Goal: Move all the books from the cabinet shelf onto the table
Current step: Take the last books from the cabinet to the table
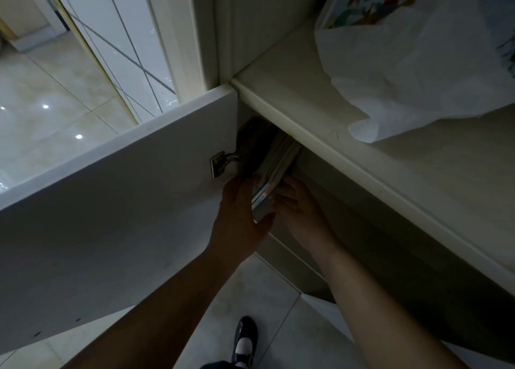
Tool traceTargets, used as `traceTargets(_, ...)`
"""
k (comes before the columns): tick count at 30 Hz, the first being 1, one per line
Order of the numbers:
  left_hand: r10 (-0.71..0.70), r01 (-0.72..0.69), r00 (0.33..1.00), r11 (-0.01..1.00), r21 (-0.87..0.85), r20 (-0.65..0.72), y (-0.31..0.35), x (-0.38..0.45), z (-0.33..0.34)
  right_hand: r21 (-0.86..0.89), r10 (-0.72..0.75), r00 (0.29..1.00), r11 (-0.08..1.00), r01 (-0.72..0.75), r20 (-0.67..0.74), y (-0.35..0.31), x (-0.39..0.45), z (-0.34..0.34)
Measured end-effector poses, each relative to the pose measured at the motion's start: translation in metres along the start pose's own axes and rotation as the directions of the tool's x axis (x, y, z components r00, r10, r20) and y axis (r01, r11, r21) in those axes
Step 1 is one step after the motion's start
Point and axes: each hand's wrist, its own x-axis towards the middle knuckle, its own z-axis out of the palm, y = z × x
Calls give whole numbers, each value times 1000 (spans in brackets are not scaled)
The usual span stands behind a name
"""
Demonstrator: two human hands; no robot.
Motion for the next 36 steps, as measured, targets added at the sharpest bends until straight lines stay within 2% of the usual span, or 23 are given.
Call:
traceTargets(2,9,-8,1000,996,-88,3,1,2,6,3,-6,1000,1000,6,-11,2,0,-4)
traceTargets(4,-40,42,999,982,-185,15,-3,8,12,20,-15,1000,1000,15,4,0,-3,-5)
traceTargets(8,-118,122,992,958,-259,33,-8,24,26,26,-15,1000,1000,15,-9,11,-4,-11)
traceTargets(11,-200,201,979,943,-266,32,-13,35,36,-3,-16,1000,1000,16,-26,14,-4,-14)
traceTargets(17,-279,252,955,941,-225,-99,-21,46,50,-85,6,999,996,-2,47,10,-3,-12)
traceTargets(25,-275,260,955,956,-134,-107,-10,40,40,-84,-3,992,996,13,124,7,-13,-10)
traceTargets(29,-341,318,938,918,-239,-63,-2,13,30,-156,-30,984,986,58,174,5,-29,-10)
traceTargets(32,-388,371,921,859,-354,25,3,-19,13,-214,6,995,977,16,99,11,-56,-12)
traceTargets(36,-337,365,929,770,-523,152,17,-73,-14,-126,115,992,985,-121,-58,24,-114,-26)
